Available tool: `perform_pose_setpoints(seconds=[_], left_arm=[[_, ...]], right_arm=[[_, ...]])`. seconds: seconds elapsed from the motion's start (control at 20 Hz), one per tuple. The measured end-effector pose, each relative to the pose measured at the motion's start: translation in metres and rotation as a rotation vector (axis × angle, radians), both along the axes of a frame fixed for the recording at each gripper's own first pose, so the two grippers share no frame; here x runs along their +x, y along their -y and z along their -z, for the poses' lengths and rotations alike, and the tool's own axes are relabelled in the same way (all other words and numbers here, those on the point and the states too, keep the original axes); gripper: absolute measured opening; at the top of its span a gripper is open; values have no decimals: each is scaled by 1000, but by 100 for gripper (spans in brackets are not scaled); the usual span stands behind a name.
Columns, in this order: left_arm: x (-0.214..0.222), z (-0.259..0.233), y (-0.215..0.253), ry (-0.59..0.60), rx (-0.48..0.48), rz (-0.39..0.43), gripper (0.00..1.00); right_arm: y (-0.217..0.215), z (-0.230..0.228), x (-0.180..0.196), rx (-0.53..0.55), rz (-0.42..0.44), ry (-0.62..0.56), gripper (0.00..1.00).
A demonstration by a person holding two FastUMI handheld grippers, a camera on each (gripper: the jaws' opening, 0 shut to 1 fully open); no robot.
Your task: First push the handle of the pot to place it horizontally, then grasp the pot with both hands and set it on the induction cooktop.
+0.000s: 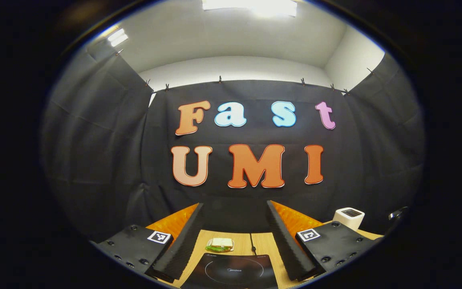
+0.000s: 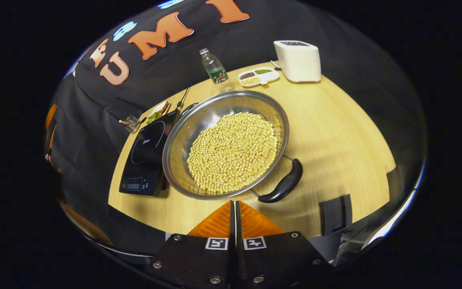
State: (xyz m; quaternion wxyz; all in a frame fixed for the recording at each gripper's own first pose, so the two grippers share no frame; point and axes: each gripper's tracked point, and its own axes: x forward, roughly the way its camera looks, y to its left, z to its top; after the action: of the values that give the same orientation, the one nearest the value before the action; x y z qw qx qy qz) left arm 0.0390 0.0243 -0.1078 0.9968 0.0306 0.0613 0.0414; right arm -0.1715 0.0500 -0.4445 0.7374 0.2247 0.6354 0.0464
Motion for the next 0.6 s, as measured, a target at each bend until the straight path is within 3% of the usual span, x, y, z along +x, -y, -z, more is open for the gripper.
perform_pose_setpoints(seconds=[0.6], left_arm=[[8, 18, 23, -81, -1, 37, 100]], right_arm=[[14, 53, 0, -61, 40, -155, 0]])
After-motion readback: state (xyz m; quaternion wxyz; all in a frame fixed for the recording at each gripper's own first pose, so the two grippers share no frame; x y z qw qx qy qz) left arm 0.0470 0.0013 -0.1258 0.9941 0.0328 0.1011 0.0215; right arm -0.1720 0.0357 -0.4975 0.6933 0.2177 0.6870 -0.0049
